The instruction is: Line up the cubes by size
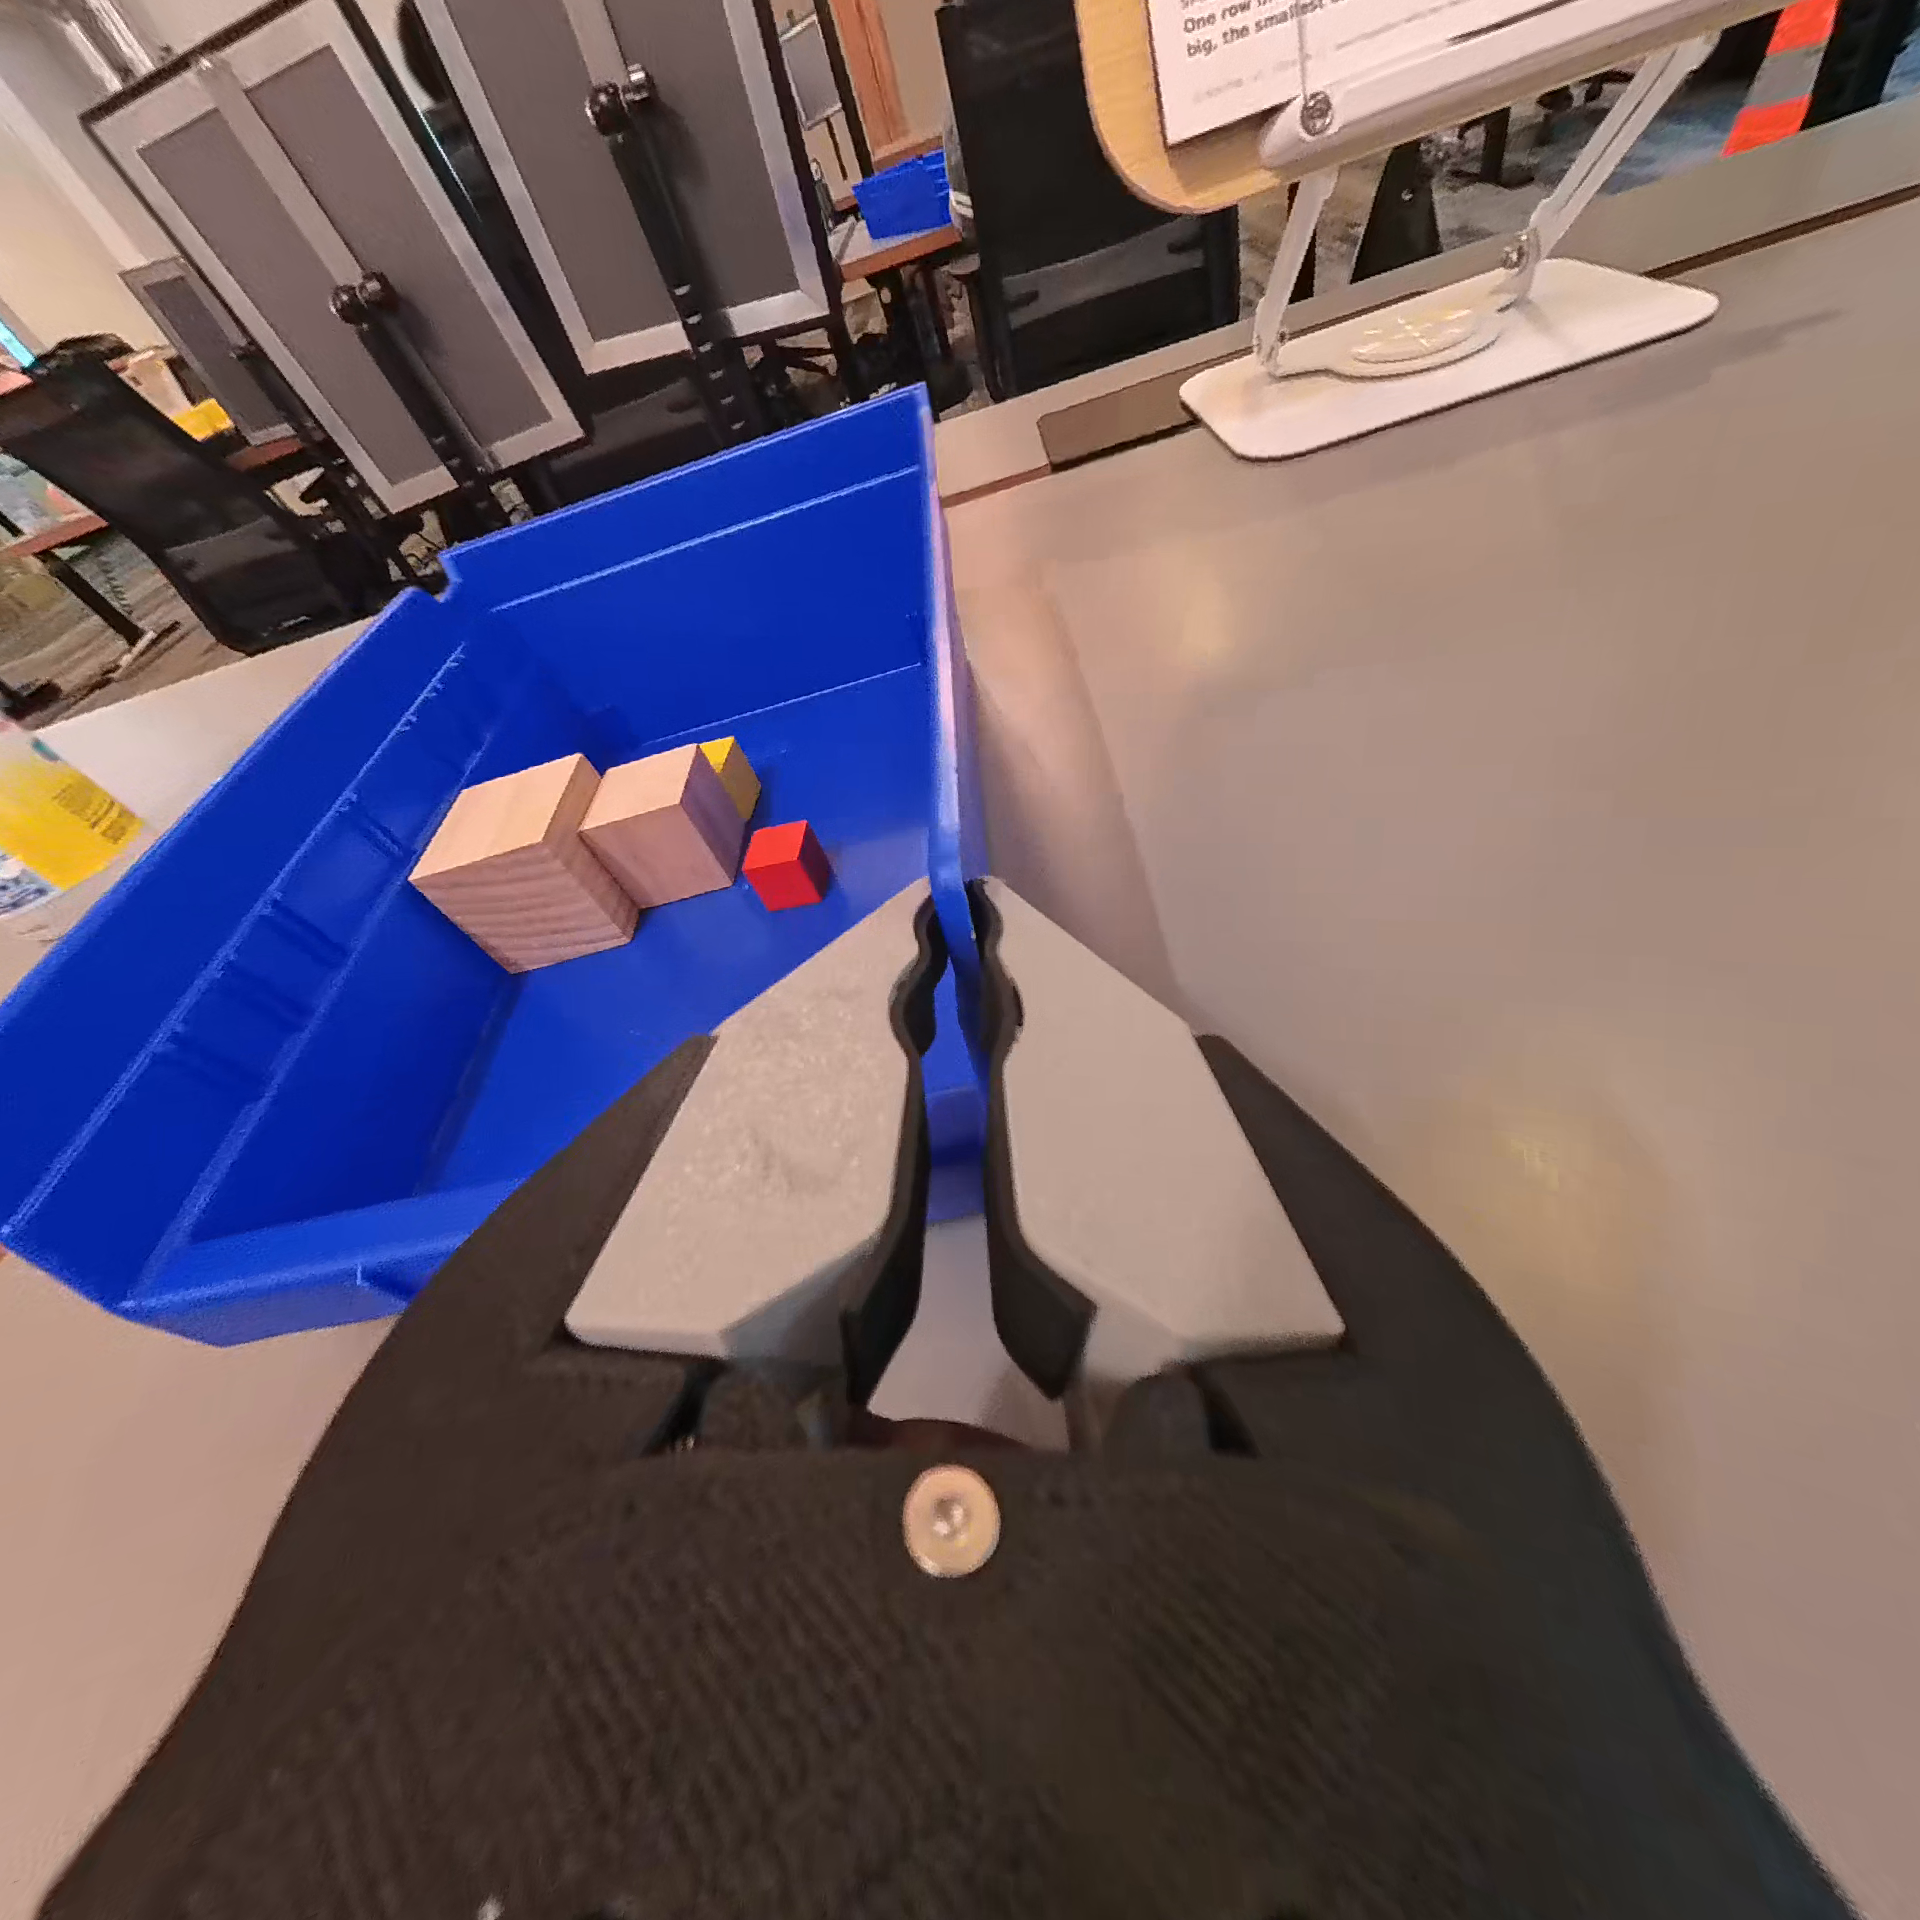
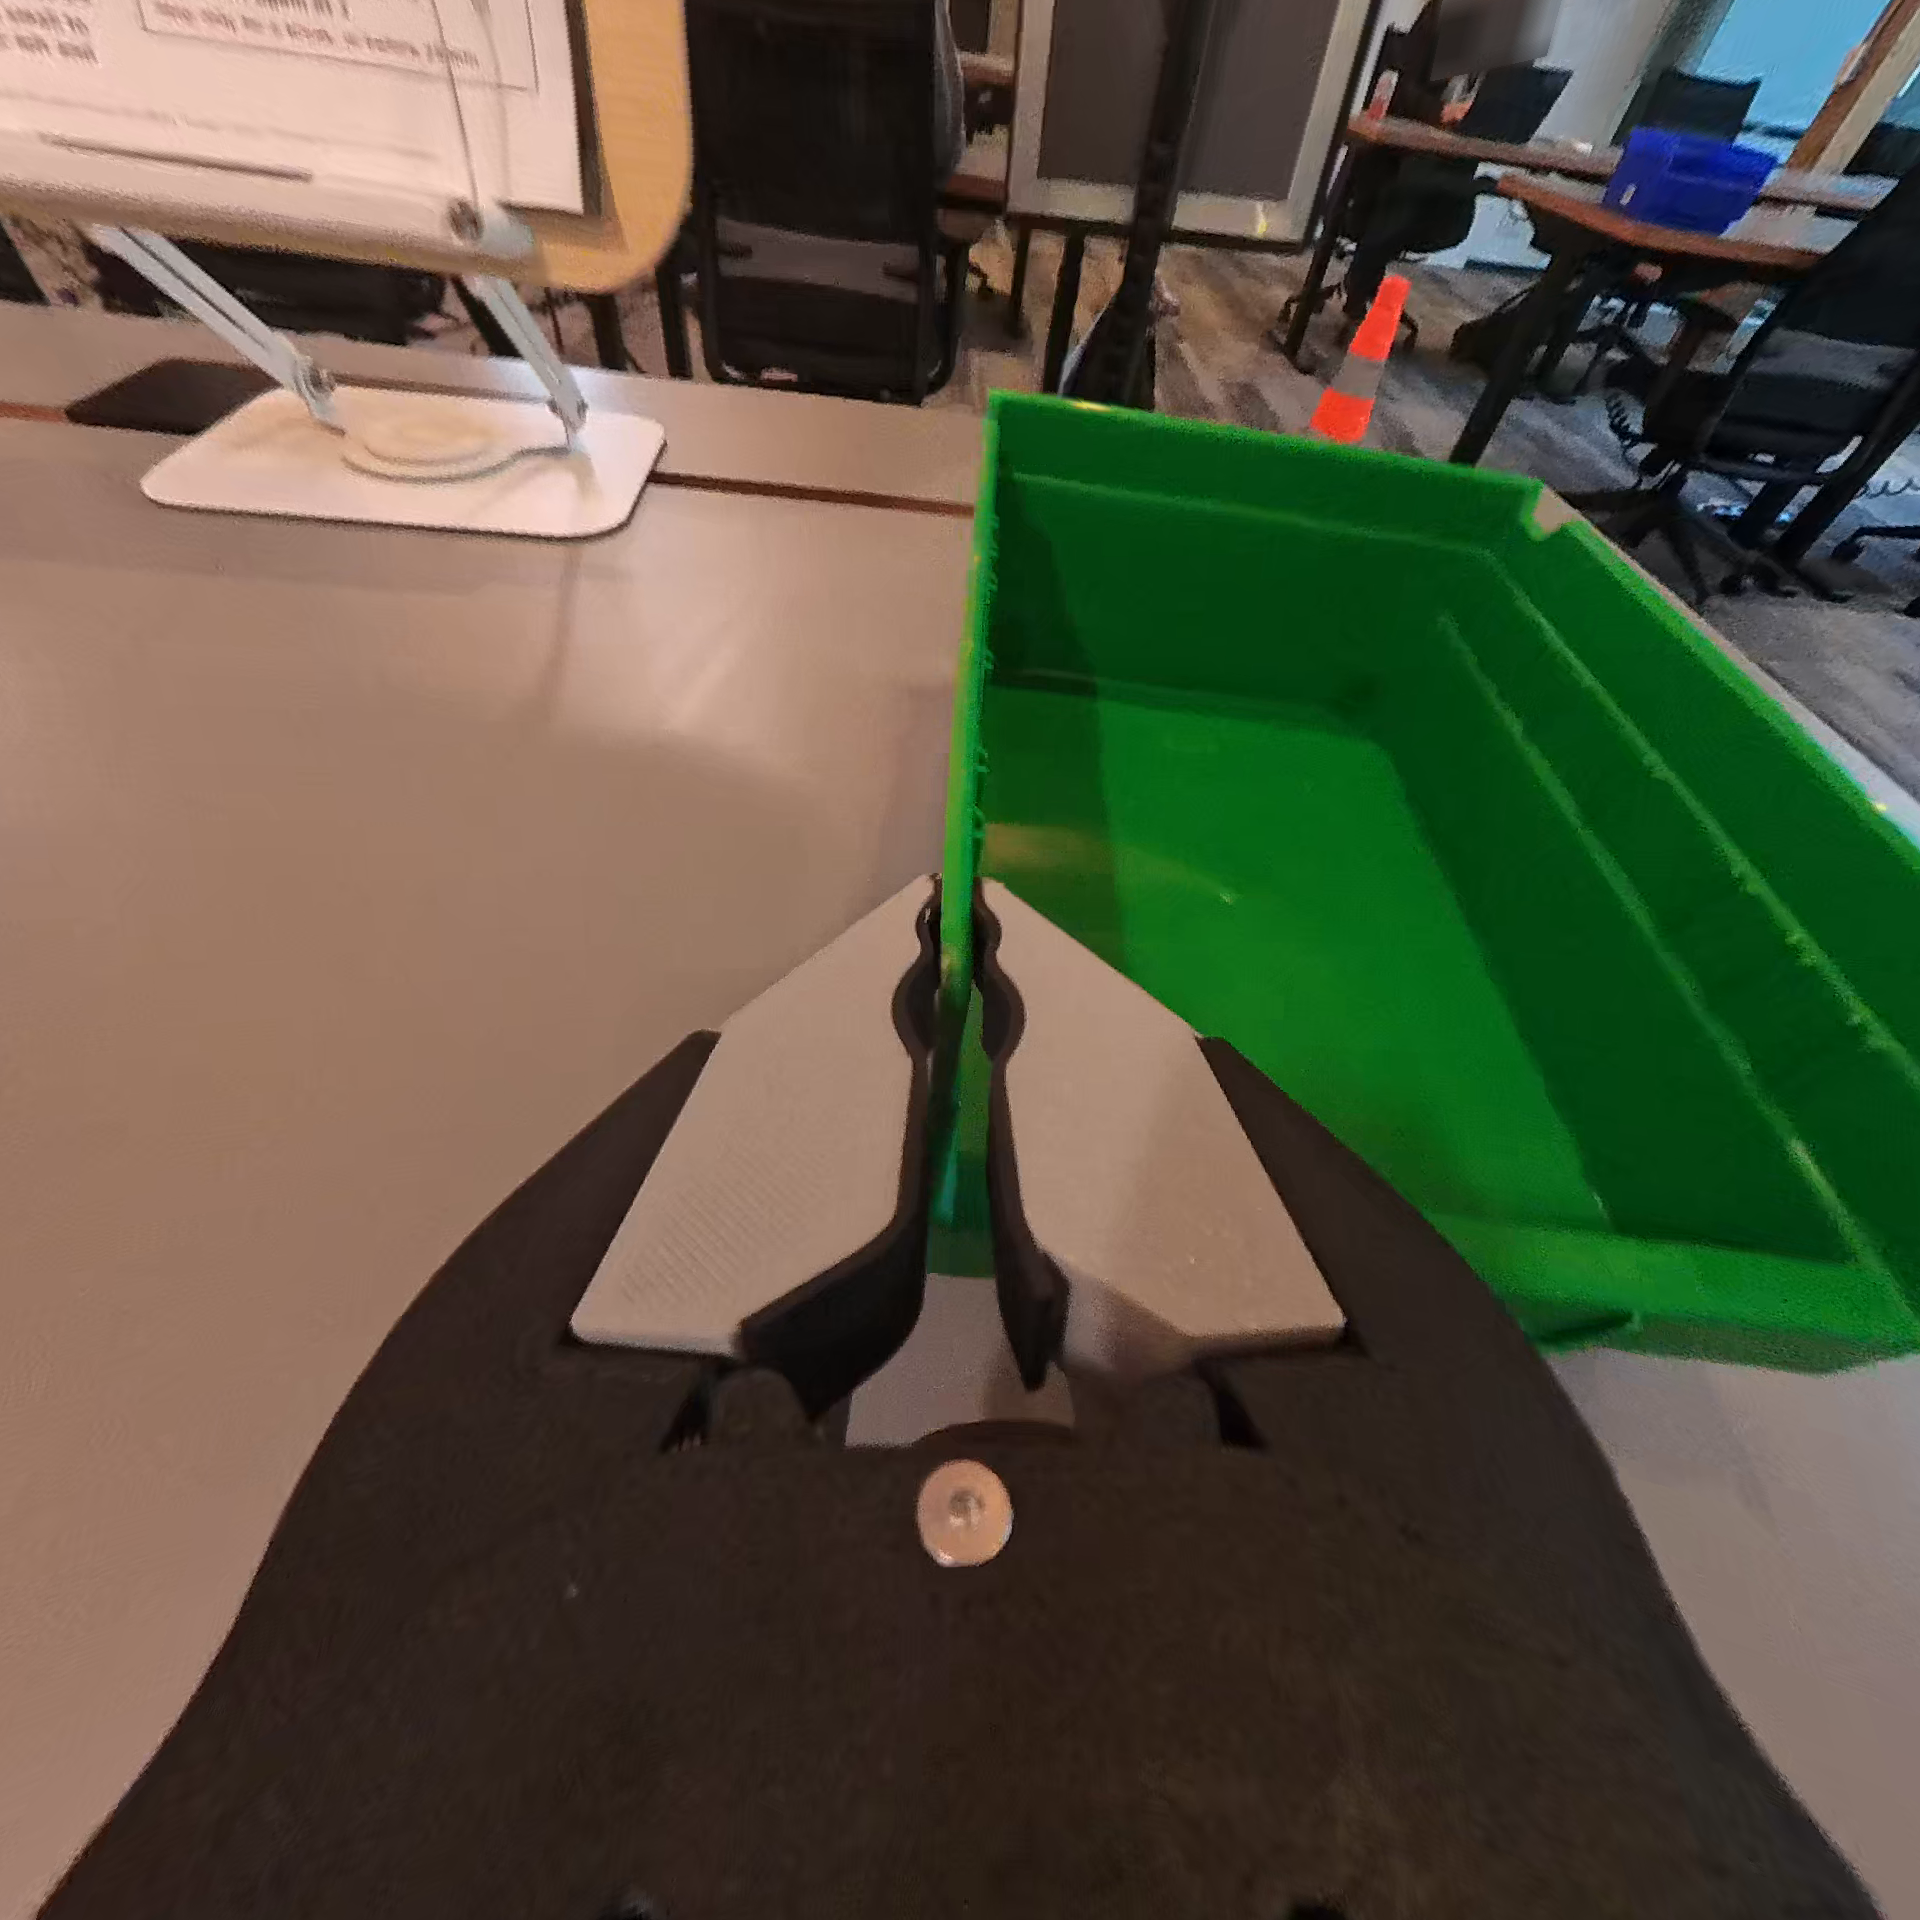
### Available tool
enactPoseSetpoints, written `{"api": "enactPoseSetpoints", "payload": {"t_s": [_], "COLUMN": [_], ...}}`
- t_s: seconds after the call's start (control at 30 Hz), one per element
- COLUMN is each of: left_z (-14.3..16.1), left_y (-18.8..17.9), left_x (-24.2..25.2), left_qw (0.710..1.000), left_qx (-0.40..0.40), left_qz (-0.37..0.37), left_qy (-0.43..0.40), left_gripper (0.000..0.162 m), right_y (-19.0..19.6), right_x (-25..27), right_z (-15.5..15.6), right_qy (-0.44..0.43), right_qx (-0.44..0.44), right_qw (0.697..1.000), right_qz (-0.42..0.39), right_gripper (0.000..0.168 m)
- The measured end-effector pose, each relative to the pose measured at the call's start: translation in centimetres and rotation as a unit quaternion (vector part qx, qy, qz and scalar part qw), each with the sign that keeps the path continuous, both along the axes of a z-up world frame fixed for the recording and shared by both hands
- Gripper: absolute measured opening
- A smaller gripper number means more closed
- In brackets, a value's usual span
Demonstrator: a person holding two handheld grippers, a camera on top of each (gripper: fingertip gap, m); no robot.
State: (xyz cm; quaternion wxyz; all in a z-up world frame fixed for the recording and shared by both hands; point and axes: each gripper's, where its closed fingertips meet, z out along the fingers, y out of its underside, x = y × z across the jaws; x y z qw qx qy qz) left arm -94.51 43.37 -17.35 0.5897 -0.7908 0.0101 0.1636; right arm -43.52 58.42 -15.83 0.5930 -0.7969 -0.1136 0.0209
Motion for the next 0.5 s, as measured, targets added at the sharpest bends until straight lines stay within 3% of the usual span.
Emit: {"api": "enactPoseSetpoints", "payload": {"t_s": [0.2, 0.3, 0.37, 0.5], "left_z": [0.1, 1.0, 2.2, 4.4], "left_y": [1.8, 1.1, 0.0, -2.6], "left_x": [0.8, 2.6, 3.7, 4.8], "left_qw": [1.0, 0.999, 0.997, 0.995], "left_qx": [-0.005, 0.005, 0.013, 0.028], "left_qz": [-0.004, -0.032, -0.05, -0.062], "left_qy": [-0.001, -0.04, -0.063, -0.072], "left_gripper": [0.003, 0.052, 0.078, 0.099], "right_y": [1.3, 0.3, -0.6, -3.5], "right_x": [-0.1, 1.8, 3.3, 2.5], "right_z": [0.4, -0.3, -0.3, 2.8], "right_qy": [0.026, 0.032, 0.049, 0.04], "right_qx": [-0.013, -0.019, -0.017, 0.028], "right_qw": [0.999, 0.999, 0.998, 0.996], "right_qz": [0.025, 0.039, 0.037, 0.079], "right_gripper": [0.004, 0.017, 0.011, 0.041]}}
